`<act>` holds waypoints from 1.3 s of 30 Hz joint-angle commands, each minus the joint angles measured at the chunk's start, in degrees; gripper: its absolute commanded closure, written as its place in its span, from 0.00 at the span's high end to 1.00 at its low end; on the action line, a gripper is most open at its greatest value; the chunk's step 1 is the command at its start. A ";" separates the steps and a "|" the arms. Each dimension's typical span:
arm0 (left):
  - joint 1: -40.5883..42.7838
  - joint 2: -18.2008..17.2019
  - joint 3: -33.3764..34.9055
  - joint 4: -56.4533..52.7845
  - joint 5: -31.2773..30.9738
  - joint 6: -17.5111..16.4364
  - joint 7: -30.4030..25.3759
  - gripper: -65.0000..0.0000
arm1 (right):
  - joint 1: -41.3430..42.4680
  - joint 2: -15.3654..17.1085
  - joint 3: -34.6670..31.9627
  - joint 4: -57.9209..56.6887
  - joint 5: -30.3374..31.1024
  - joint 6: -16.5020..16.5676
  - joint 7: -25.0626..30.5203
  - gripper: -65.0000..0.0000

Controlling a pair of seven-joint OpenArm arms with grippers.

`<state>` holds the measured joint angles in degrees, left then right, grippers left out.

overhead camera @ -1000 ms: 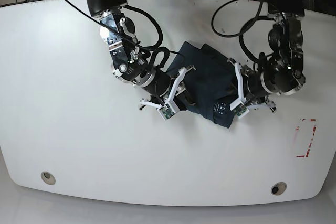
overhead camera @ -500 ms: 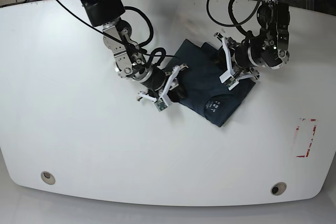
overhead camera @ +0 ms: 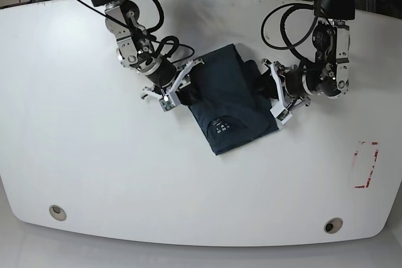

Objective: Layout the t-shirt on the table in an organized manner, then fold the t-shirt properly
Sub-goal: 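Release the bundle with both grippers and lift them away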

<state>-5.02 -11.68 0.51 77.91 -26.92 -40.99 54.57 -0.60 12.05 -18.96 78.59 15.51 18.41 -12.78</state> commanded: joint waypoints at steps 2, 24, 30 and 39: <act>-1.88 -0.67 -0.12 0.20 2.96 0.99 2.18 0.28 | -2.78 0.03 -0.07 4.36 -0.25 0.35 -2.57 0.25; -1.36 -6.21 -4.51 18.13 2.43 0.99 6.75 0.28 | 2.75 -6.82 -0.16 25.11 -0.52 0.35 -20.41 0.25; 1.72 -6.30 -6.98 21.21 2.52 0.99 6.75 0.28 | 8.65 -8.05 -0.25 16.40 -0.52 0.62 -20.32 0.25; 7.08 -8.23 -9.00 23.94 2.43 0.99 6.75 0.28 | 16.91 -8.76 -0.25 -5.40 -0.61 0.79 -8.54 0.25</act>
<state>1.69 -19.00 -8.25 100.16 -24.10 -39.94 62.04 12.91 3.18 -19.16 78.08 13.98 18.11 -25.71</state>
